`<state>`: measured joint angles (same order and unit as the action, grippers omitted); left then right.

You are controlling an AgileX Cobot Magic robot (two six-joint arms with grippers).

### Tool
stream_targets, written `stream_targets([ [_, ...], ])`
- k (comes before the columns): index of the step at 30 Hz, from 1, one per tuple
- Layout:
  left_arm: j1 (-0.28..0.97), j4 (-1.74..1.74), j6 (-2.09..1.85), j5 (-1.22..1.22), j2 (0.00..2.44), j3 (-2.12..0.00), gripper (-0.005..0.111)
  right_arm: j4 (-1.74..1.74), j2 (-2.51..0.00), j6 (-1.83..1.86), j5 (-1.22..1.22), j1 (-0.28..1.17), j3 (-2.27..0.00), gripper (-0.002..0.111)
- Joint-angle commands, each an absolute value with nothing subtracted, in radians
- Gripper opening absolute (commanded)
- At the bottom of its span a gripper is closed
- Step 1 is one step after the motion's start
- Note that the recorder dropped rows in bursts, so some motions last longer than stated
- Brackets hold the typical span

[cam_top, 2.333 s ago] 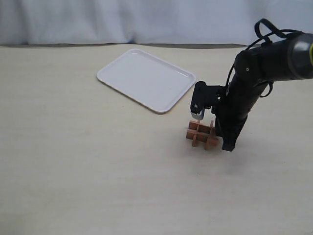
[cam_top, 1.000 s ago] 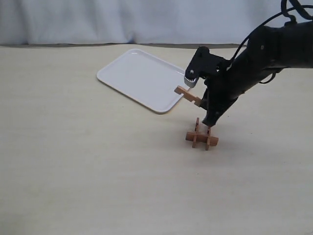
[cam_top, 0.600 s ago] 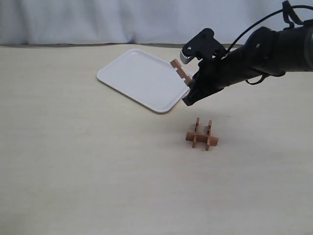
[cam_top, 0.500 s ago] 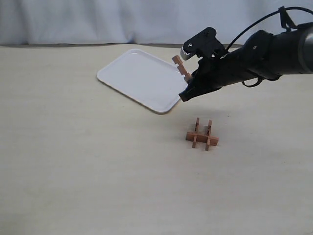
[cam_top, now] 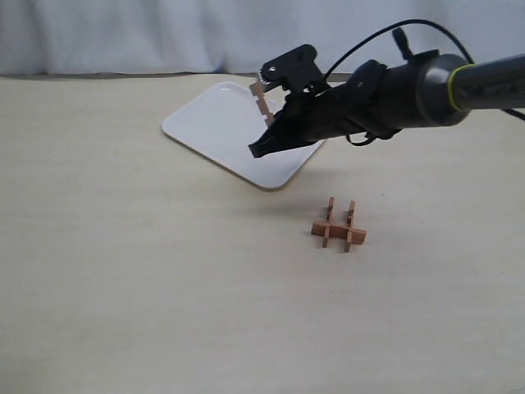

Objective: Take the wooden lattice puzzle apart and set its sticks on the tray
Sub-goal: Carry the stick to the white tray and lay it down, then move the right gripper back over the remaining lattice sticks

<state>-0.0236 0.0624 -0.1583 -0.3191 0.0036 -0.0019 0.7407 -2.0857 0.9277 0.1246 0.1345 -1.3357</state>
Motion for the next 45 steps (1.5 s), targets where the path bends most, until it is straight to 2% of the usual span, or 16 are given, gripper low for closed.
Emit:
stream_targets([
  [1,-0.023,0.060,-0.159,-0.309,0.000,0.000,0.000,0.747,-2.131,0.998,0.055,0.189,-1.377,0.004],
  [6,-0.023,0.062,-0.159,-0.309,0.000,0.000,0.000,0.747,-2.149,1.007,-0.046,0.207,-1.384,0.005],
  [13,-0.023,0.060,-0.159,-0.309,0.000,0.000,0.000,0.747,-2.149,0.897,0.032,0.207,-1.384,0.005],
  [22,-0.023,0.060,-0.159,-0.309,0.000,0.000,0.000,0.747,-2.149,0.890,-0.031,0.207,-1.384,0.005],
  [24,-0.023,0.060,-0.159,-0.309,0.000,0.000,0.000,0.747,-2.149,0.890,-0.031,0.207,-1.384,0.009],
  [30,-0.023,0.060,-0.159,-0.309,0.000,0.000,0.000,0.747,-2.149,0.834,-0.088,0.207,-1.384,0.039],
  [32,-0.023,0.060,-0.159,-0.309,0.000,0.000,0.000,0.747,-2.149,0.823,-0.066,0.207,-1.384,0.045],
  [39,-0.023,0.060,-0.159,-0.309,0.000,0.000,0.000,0.724,-2.025,0.912,0.163,0.207,-1.384,0.045],
  [45,-0.023,0.060,-0.159,-0.309,0.000,0.000,0.000,0.326,-1.867,0.775,0.483,0.207,-1.384,0.045],
])
